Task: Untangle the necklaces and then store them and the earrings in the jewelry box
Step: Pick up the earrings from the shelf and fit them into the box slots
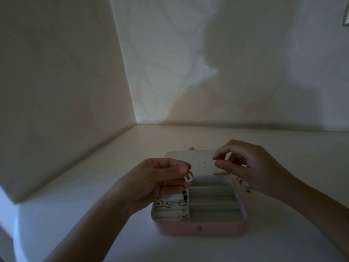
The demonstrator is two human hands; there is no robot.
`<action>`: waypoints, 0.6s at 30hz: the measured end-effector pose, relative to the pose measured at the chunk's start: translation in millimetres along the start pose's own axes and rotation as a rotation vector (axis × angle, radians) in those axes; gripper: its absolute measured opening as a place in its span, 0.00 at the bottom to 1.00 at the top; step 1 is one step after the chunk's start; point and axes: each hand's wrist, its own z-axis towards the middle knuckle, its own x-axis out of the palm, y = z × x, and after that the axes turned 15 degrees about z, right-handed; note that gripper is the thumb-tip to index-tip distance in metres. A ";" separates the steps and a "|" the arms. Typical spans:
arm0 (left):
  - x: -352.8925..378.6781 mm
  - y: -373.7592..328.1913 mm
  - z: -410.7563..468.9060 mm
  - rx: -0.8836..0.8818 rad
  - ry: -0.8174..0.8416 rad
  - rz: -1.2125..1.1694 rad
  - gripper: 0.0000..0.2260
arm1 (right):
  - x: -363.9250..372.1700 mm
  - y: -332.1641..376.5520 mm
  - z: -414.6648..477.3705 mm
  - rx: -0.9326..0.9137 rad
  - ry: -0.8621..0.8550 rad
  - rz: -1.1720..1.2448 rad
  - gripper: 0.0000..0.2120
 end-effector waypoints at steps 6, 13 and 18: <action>-0.4 5.4 -9.1 0.043 -0.085 0.058 0.08 | 0.2 -1.1 0.6 -0.015 0.019 -0.039 0.04; -1.5 10.1 -14.2 0.084 -0.084 0.084 0.08 | 1.0 0.4 -0.3 -0.008 0.046 -0.062 0.06; -5.6 12.2 -16.0 0.072 -0.127 0.159 0.07 | 5.7 1.6 -2.3 -0.047 0.075 -0.066 0.03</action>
